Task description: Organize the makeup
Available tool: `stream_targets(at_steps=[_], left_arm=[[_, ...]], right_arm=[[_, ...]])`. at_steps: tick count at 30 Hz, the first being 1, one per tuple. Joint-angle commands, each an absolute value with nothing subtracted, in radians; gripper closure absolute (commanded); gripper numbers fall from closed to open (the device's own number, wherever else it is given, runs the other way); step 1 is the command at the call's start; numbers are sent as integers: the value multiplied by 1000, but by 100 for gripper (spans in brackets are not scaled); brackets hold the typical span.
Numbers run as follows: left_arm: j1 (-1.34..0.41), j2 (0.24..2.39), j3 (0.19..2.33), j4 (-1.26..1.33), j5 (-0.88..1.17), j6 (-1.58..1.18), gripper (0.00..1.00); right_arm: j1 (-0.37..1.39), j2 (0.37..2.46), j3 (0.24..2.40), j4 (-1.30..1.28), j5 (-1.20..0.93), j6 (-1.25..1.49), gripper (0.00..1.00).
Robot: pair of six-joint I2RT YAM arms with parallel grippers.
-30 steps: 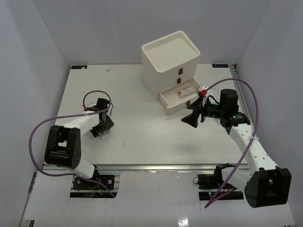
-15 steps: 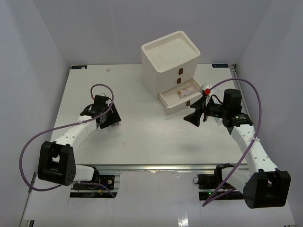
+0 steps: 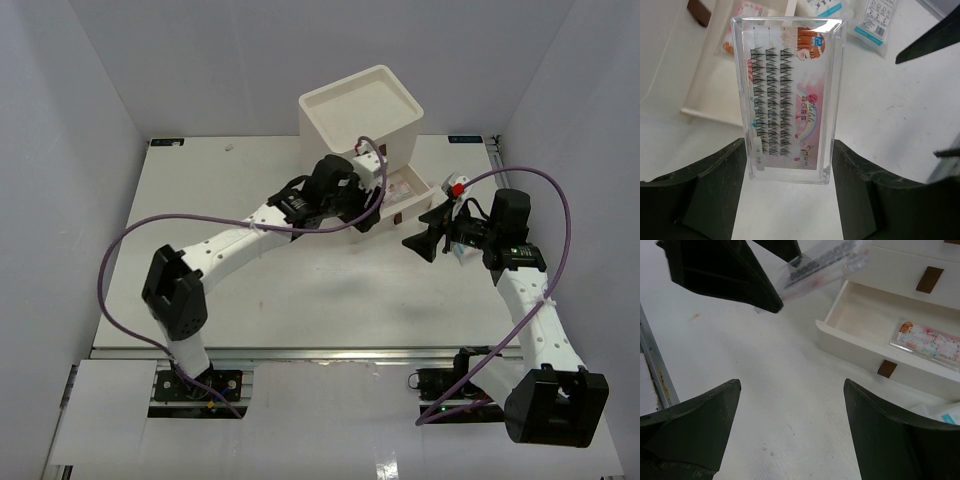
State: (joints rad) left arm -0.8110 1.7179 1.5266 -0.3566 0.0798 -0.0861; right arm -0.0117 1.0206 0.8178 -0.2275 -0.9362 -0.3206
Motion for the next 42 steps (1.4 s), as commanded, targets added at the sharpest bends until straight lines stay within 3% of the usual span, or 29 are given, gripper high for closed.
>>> stream_targets(at_steps=[1,6,14,18,22,26,32,42], left_arm=[[-835,1886,1743,-384,10,101,89],[-836,2075,1940,-393,-85,157,86],[-835,2256,2091,-397,-192,220,69],[-836,2281,2097,-394,-231,240,53],[-836,2275,2085,-393,-232,231,26],[-836,2233,2064,-390,-194,205,11],[-836,2180,2028,-390,-155,181,7],[-836,1986,1862,-387,-47,113,9]], right_arm=[[-47,1007,809,-190,-969,-311,10],[-72,1003,805,-187,-977,-311,10],[-91,1011,799,-182,-996,-308,10],[-95,1014,797,-181,-997,-306,10],[-100,1023,793,-179,-1003,-305,10],[-103,1028,791,-179,-1009,-305,10],[-114,1036,788,-178,-1016,-305,10],[-144,1036,787,-180,-1029,-307,10]])
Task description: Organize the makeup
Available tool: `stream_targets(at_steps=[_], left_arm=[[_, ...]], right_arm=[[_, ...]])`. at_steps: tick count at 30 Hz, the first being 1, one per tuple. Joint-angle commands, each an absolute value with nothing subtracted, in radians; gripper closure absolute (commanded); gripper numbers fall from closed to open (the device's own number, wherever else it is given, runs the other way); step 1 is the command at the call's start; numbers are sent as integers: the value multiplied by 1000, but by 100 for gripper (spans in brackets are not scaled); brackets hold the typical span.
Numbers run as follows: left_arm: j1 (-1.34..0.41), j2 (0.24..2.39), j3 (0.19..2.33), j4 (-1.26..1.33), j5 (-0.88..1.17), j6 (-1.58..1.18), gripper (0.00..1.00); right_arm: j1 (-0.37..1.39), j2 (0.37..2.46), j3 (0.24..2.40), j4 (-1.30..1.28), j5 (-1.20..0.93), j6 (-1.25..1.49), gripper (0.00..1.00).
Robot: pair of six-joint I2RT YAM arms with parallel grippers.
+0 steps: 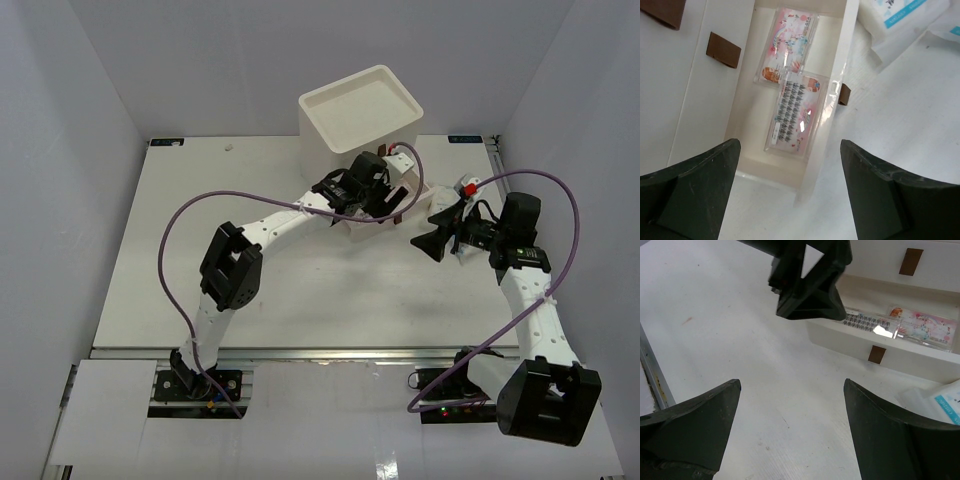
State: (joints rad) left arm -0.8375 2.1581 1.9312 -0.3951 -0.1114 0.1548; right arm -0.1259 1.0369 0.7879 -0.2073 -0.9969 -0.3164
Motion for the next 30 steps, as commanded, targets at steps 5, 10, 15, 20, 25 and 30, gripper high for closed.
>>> stream_targets(at_steps=[5,10,15,20,25,30], left_arm=[[-835,1849,1697,-373,-36,86,13],[-831,1728,1579,-364,-56,85,22],[-815,1724,1694,-421,-34,95,30],[-761,1832,1878,-472,2,147,35],[-697,1967,2089,-489,69,182,38],[-680,2097,2226,-481,78,210,38]], right_arm=[[-181,1019,789,-180,-1044,-308,10],[-196,1042,785,-163,-1014,-288,6],[-196,1097,753,-108,-938,-191,4],[-179,1175,729,-47,-887,-115,25],[-97,1271,747,-33,-740,-29,51],[-35,1369,785,-21,-598,81,66]])
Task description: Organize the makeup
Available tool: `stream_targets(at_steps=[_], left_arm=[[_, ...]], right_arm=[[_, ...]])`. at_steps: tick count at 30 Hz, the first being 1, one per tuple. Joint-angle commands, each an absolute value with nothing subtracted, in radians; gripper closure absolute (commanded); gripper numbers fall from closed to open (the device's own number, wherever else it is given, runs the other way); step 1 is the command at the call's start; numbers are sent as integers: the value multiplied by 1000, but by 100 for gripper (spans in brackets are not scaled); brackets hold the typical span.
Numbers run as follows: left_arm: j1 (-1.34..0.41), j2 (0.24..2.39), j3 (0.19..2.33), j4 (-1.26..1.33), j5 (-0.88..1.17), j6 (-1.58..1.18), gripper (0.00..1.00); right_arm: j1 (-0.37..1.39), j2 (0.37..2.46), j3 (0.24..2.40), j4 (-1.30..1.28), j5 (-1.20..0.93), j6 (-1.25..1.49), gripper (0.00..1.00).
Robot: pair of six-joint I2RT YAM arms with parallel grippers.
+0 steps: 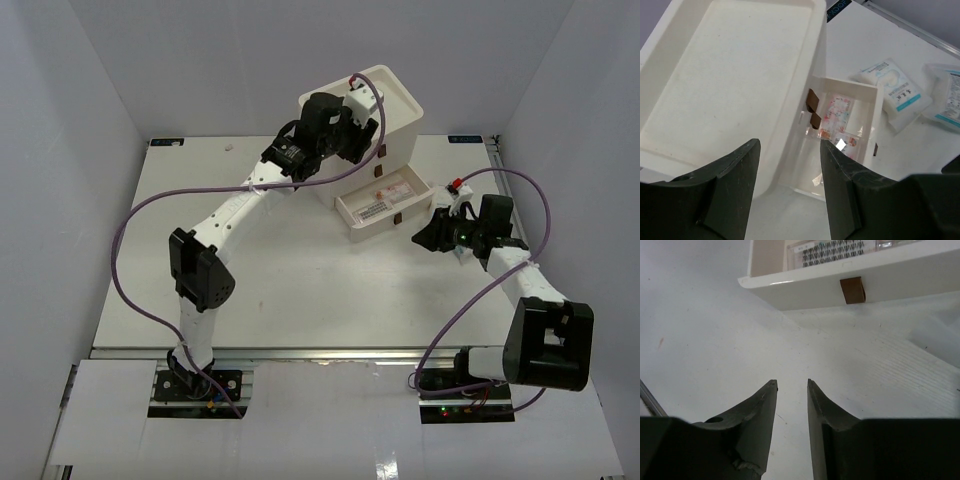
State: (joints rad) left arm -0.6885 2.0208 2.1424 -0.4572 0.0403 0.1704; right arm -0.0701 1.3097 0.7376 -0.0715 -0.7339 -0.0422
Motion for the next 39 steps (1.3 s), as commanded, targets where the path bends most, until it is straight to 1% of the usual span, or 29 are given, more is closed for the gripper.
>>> stream_targets(at_steps=[1,6,11,12,13,17,21,23,27,32,36,39], left_arm=[[-678,2119,2242,-477,75,216,38],[-656,2206,2279,-459,60,234,37],[-650,2222,2267,-456,74,245,39],[-650,2221,2258,-454,80,247,40],[-650,2218,2249,-452,89,249,45],[-649,2203,2204,-433,108,256,56],[-650,2194,2172,-431,125,258,61],[-647,2188,2152,-426,131,264,64],[-634,2194,2137,-422,179,254,65],[-606,2211,2143,-422,313,214,65],[-602,2227,2143,-423,346,221,65],[-598,2234,2143,-423,359,217,65]], right_arm=[[-34,1390,794,-13,-592,107,66],[-34,1494,823,48,-565,195,66],[-33,1579,844,104,-573,248,66],[-32,1601,847,117,-577,264,66],[-32,1614,852,128,-586,278,66],[-27,1713,904,173,-605,379,65],[-4,1793,982,219,-564,449,65],[36,1831,1033,229,-534,473,66],[75,1909,1128,252,-500,539,67],[81,2004,1242,286,-501,597,68],[88,2021,1272,346,-503,621,69],[96,2062,1345,354,-504,618,69]])
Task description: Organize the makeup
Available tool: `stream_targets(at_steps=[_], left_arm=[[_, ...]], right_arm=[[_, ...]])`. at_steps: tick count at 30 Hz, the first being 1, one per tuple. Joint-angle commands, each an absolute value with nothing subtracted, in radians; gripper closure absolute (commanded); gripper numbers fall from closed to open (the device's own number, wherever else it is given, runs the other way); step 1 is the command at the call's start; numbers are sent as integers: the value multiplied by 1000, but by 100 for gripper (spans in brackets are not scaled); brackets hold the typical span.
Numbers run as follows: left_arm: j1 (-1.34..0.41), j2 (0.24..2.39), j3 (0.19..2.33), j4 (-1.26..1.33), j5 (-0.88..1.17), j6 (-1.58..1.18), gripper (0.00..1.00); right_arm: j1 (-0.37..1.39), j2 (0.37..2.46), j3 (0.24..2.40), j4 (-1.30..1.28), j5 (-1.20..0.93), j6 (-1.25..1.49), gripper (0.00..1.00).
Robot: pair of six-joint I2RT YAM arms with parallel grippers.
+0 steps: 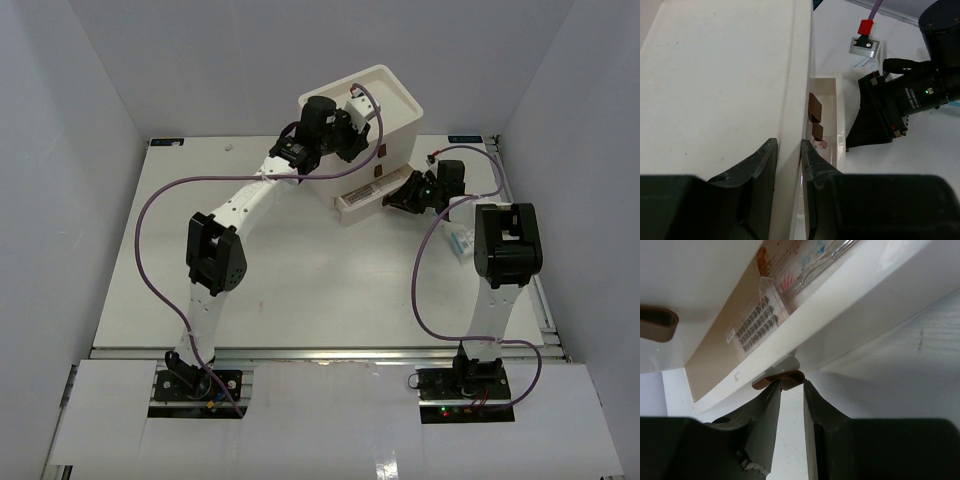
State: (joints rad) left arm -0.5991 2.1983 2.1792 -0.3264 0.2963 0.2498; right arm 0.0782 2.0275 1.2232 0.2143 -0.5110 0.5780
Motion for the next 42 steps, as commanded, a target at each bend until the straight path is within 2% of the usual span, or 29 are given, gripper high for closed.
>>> stream_targets(at_steps=[1,7,14,16,19,21,24,26,31,36,40,42], left_arm=[[-597,2236,2144,-423,363,212,65],[-594,2239,2147,-423,372,191,65],[-590,2241,2175,-421,330,137,61],[-587,2239,2200,-414,307,111,56],[-583,2225,2240,-384,239,55,41],[-581,2210,2264,-359,200,7,25],[-573,2206,2332,-316,143,-49,6],[-563,2196,2365,-280,132,-109,2],[-552,2126,2363,-238,135,-176,2],[-550,1885,2173,-233,160,-141,2],[-532,1610,1845,-213,174,-102,2],[-512,1493,1608,-162,168,-102,2]], right_arm=[[97,2083,1374,354,-505,621,69],[98,2183,1480,372,-501,621,70],[90,2158,1427,413,-527,556,67],[80,2093,1368,401,-550,498,67],[71,1956,1294,312,-611,323,64],[70,1878,1277,216,-656,192,59],[68,1738,1270,-38,-697,-65,53],[63,1661,1253,-173,-692,-189,48],[34,1498,1183,-327,-618,-335,36],[-59,1453,1111,-346,-654,-409,19],[-111,1454,1083,-351,-532,-365,18],[-151,1443,1057,-351,-469,-291,19]])
